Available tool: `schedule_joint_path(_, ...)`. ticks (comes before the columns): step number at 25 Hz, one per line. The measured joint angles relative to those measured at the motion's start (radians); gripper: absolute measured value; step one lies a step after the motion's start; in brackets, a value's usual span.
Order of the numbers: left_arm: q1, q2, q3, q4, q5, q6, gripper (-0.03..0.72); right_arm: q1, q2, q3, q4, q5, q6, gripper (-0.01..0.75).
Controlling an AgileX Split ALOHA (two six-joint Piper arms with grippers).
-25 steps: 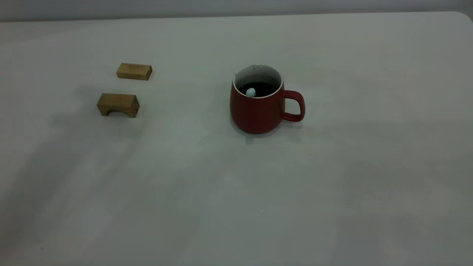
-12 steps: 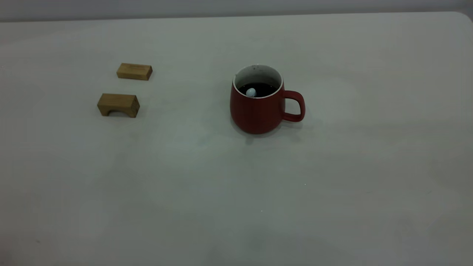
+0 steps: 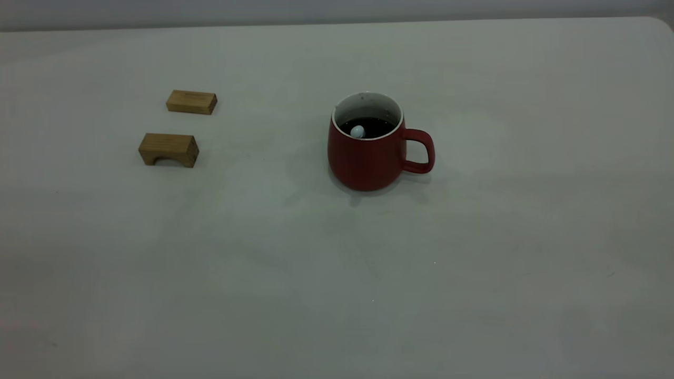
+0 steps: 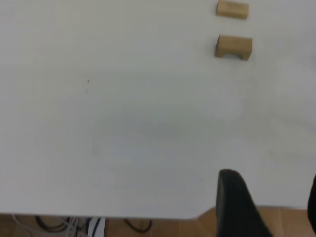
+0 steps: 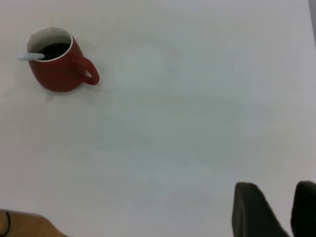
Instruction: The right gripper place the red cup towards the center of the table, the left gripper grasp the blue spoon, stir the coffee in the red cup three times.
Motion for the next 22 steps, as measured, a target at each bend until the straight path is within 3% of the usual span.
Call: schedule_joint_path(22,0.0,-0.036,0.017,0.0,0.007,0.001,0.428,0.0,0.0,0.0,0.001,0.0,0.0,0.237)
